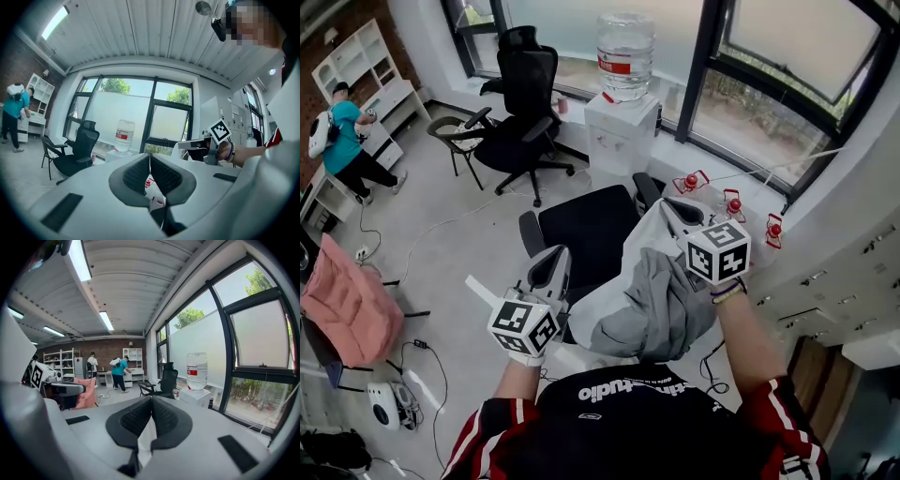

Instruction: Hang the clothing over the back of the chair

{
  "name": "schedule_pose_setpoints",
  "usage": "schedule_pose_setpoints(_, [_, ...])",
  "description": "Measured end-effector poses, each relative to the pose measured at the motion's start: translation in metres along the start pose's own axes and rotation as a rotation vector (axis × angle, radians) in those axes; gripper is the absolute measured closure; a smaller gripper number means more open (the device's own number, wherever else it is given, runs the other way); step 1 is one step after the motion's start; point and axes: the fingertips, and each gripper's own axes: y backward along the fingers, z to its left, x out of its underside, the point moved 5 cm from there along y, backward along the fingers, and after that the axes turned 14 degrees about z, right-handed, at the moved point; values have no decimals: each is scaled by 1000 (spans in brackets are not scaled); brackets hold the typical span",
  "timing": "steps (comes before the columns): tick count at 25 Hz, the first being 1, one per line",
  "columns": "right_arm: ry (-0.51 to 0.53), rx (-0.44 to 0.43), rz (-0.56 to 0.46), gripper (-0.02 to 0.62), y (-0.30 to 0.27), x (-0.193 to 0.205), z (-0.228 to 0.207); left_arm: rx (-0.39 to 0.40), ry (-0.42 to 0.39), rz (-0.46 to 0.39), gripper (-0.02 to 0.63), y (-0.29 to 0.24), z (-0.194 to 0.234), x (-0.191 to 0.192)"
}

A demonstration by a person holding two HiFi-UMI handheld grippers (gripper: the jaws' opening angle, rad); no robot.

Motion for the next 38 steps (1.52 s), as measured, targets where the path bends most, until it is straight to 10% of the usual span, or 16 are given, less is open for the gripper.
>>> schedule_pose_setpoints(20, [17, -27, -107, 474, 50, 30, 58, 4, -6, -3, 580, 9, -7, 0])
schedule_pose_setpoints(38, [-117, -271, -205, 367, 48, 22, 73, -10, -1, -1, 580, 18, -2, 3])
